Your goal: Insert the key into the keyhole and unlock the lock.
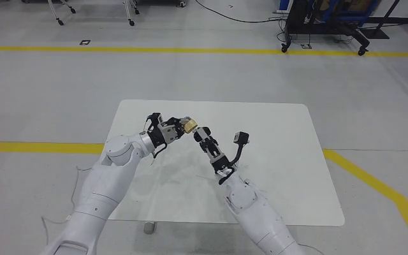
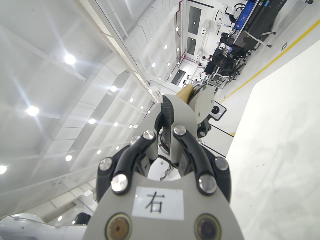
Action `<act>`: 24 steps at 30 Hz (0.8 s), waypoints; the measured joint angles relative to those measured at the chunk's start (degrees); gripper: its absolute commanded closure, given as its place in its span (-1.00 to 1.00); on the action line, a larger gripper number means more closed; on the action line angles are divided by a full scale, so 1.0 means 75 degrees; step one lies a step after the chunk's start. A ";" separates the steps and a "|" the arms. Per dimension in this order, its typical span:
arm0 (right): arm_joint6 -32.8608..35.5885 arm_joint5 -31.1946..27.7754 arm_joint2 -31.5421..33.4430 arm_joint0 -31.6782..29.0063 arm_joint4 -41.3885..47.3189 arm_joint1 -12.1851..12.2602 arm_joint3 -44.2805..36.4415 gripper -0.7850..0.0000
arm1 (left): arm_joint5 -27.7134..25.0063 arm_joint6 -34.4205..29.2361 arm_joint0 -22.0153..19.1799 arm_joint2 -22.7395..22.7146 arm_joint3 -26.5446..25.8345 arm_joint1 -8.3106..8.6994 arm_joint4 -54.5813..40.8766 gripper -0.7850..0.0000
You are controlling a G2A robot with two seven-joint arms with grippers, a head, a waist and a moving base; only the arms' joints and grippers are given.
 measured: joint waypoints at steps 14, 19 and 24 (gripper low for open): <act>0.3368 0.1296 0.0562 -0.0469 0.3514 0.0269 -0.1034 -0.10 | -0.0517 0.0473 0.0269 -0.0302 -0.0429 0.0051 0.0338 1.00; 0.4712 0.2641 0.0978 -0.0385 0.4800 0.0397 -0.1039 0.04 | -0.0674 0.0348 0.0334 -0.0275 -0.0642 0.0077 0.0713 1.00; 0.4844 0.3098 0.0974 -0.0244 0.4926 0.0420 -0.0943 0.07 | -0.0734 0.0273 0.0383 -0.0295 -0.0712 0.0089 0.0815 1.00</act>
